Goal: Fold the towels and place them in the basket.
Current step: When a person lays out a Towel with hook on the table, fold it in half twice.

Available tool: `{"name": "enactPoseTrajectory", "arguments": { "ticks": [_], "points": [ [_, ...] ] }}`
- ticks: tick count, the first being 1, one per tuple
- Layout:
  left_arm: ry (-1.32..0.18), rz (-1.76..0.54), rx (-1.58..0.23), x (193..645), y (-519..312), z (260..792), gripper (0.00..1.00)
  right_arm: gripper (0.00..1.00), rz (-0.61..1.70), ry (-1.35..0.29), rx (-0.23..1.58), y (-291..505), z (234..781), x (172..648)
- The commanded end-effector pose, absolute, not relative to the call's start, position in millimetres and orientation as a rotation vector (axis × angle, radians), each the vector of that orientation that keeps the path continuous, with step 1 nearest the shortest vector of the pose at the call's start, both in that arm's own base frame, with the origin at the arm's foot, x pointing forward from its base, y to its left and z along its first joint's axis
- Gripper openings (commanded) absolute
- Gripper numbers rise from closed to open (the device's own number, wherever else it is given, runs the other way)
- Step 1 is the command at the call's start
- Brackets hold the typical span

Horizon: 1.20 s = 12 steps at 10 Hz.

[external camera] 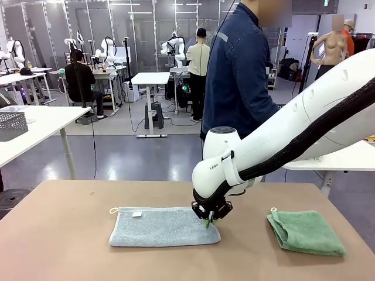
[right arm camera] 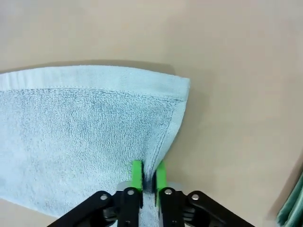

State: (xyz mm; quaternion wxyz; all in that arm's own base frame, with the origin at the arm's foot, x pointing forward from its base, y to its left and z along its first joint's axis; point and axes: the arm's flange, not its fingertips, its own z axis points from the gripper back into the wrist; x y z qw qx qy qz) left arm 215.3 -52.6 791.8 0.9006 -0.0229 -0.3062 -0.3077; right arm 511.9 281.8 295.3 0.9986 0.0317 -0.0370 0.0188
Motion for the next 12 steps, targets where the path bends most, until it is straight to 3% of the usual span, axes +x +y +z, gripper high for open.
{"name": "enactPoseTrajectory", "arguments": {
  "ticks": [1, 5, 8, 12],
  "points": [
    [-0.633, -0.634, -0.046, 215, -52, 792, 1.0, 0.0, 0.05, -0.063, 0.068, 276, 287, 512],
    [-0.633, -0.634, -0.046, 215, -52, 792, 1.0, 0.0, 0.084, -0.087, 0.057, 263, 314, 505],
    [-0.633, -0.634, -0.046, 215, -52, 792, 1.0, 0.0, 0.162, -0.099, -0.084, 240, 357, 499],
    [-0.633, -0.634, -0.046, 215, -52, 792, 1.0, 0.0, 0.205, -0.154, -0.184, 288, 408, 484]
  ]
}}
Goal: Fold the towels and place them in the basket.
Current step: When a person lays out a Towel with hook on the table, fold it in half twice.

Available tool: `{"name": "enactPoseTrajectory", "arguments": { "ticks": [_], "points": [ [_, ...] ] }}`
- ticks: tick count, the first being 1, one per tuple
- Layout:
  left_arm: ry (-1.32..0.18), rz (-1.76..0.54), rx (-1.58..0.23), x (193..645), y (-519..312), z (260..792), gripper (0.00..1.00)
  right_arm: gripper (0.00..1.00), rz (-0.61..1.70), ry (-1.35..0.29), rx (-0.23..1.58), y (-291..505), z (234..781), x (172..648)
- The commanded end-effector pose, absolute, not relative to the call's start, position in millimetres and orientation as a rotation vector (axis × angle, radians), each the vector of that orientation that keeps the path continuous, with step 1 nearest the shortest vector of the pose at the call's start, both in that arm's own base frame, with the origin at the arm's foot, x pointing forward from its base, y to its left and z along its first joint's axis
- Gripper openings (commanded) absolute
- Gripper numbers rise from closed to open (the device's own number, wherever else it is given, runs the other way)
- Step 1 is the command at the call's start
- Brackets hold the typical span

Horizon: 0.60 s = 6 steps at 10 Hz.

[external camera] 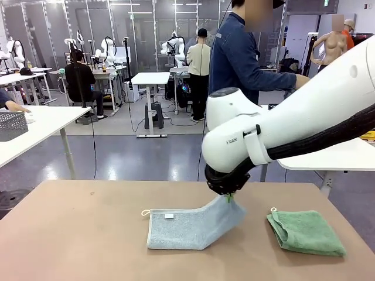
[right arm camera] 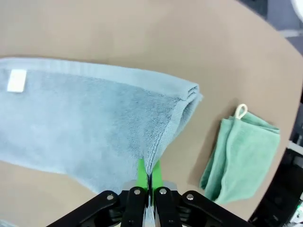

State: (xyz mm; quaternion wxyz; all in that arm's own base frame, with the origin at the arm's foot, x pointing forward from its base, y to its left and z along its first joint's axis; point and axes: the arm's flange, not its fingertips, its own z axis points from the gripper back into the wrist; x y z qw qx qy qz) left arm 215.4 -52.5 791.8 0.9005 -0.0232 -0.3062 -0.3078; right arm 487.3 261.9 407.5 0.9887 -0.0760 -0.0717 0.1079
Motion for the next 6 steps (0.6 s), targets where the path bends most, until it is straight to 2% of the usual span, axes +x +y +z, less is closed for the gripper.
{"name": "enactPoseTrajectory", "arguments": {
  "ticks": [1, 6],
  "points": [
    [-0.633, -0.634, -0.046, 215, -52, 792, 1.0, 0.0, 0.226, -0.147, -0.18, 309, 413, 480],
    [-0.633, -0.634, -0.046, 215, -52, 792, 1.0, 0.0, 0.209, -0.087, -0.076, 397, 408, 482]
  ]
}}
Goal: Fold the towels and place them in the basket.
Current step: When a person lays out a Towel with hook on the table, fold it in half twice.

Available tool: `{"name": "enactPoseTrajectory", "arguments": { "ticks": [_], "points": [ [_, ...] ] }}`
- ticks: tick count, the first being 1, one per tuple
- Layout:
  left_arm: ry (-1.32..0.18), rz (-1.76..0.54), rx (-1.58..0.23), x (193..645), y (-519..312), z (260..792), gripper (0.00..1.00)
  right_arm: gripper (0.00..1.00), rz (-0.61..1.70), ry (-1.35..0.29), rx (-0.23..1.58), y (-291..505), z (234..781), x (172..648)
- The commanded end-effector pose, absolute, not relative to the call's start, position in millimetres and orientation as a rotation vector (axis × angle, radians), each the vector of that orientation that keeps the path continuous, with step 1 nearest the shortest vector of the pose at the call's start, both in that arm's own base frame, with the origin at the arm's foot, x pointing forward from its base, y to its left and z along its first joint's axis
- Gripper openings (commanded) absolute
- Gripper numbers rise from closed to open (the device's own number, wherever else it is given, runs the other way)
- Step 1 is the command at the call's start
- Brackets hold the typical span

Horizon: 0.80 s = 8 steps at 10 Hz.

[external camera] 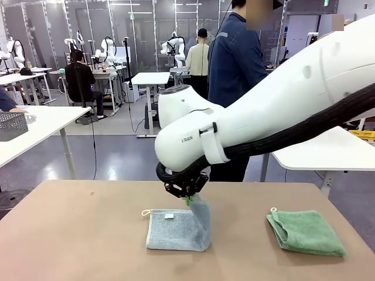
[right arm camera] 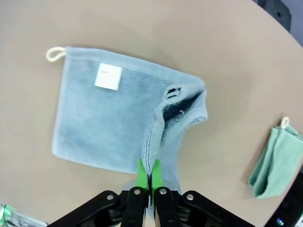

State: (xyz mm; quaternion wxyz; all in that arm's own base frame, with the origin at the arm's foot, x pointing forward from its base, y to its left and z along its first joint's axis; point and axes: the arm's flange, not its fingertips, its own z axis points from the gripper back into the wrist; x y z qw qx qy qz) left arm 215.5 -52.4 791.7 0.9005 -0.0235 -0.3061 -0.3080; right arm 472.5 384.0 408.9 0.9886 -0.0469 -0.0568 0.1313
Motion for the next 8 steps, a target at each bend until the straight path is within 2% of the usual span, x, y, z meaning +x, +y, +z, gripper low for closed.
{"name": "enactPoseTrajectory", "arguments": {
  "ticks": [1, 4, 8],
  "points": [
    [-0.633, -0.634, -0.046, 215, -52, 792, 1.0, 0.0, 0.199, -0.068, -0.04, 409, 401, 485],
    [-0.633, -0.634, -0.046, 215, -52, 792, 1.0, 0.0, 0.215, -0.04, 0.051, 438, 384, 494],
    [-0.633, -0.634, -0.046, 215, -52, 792, 1.0, 0.0, 0.225, 0.016, 0.056, 450, 366, 502]
  ]
}}
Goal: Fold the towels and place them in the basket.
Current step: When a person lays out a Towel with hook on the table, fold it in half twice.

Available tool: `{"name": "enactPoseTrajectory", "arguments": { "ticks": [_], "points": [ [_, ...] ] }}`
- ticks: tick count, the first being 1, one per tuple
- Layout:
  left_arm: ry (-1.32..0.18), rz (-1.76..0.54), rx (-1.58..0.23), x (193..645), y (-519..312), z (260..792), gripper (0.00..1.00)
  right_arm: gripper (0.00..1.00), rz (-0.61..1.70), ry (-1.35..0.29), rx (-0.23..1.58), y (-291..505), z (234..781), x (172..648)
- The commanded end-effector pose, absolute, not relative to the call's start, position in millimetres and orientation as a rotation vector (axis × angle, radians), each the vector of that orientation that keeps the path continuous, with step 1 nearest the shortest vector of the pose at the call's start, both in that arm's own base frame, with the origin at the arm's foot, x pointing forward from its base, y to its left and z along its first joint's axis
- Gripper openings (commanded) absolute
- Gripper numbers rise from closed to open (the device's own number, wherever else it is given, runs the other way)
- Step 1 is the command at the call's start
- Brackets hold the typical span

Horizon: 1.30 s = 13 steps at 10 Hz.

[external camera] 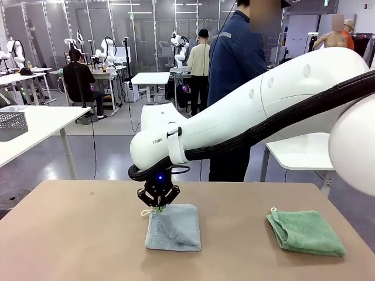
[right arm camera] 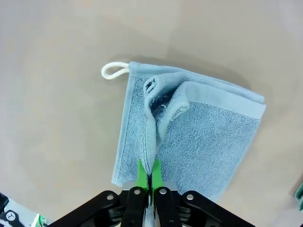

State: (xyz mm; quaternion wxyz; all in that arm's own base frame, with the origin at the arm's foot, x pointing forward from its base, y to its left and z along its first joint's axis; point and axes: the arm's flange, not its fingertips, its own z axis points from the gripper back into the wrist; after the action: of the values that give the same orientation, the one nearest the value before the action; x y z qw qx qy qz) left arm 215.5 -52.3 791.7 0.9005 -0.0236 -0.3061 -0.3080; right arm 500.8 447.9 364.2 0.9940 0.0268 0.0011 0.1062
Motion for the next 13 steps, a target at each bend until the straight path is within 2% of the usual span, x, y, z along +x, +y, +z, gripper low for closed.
{"name": "enactPoseTrajectory", "arguments": {
  "ticks": [1, 2, 3, 4, 5, 8, 9, 10, 13],
  "points": [
    [-0.633, -0.634, -0.046, 215, -52, 792, 1.0, 0.27, 0.217, 0.027, 0.045, 452, 361, 503],
    [-0.633, -0.634, -0.046, 215, -52, 792, 1.0, 0.4, 0.21, 0.027, 0.048, 450, 360, 504],
    [-0.633, -0.634, -0.046, 215, -52, 792, 1.0, 0.63, 0.205, 0.013, 0.064, 447, 361, 503],
    [-0.633, -0.634, -0.046, 215, -52, 792, 1.0, 0.75, 0.205, 0.006, 0.081, 445, 362, 500],
    [-0.633, -0.634, -0.046, 215, -52, 792, 1.0, 0.99, 0.193, -0.001, 0.099, 442, 365, 500],
    [-0.633, -0.634, -0.046, 215, -52, 792, 1.0, 1.0, 0.17, -0.026, 0.137, 422, 372, 496],
    [-0.633, -0.634, -0.046, 215, -52, 792, 1.0, 0.88, 0.154, -0.007, 0.119, 413, 370, 496],
    [-0.633, -0.634, -0.046, 215, -52, 792, 1.0, 0.88, 0.167, -0.012, 0.105, 442, 374, 508],
    [-0.633, -0.634, -0.046, 215, -52, 792, 1.0, 0.88, 0.167, -0.012, 0.105, 442, 374, 508]
  ]
}}
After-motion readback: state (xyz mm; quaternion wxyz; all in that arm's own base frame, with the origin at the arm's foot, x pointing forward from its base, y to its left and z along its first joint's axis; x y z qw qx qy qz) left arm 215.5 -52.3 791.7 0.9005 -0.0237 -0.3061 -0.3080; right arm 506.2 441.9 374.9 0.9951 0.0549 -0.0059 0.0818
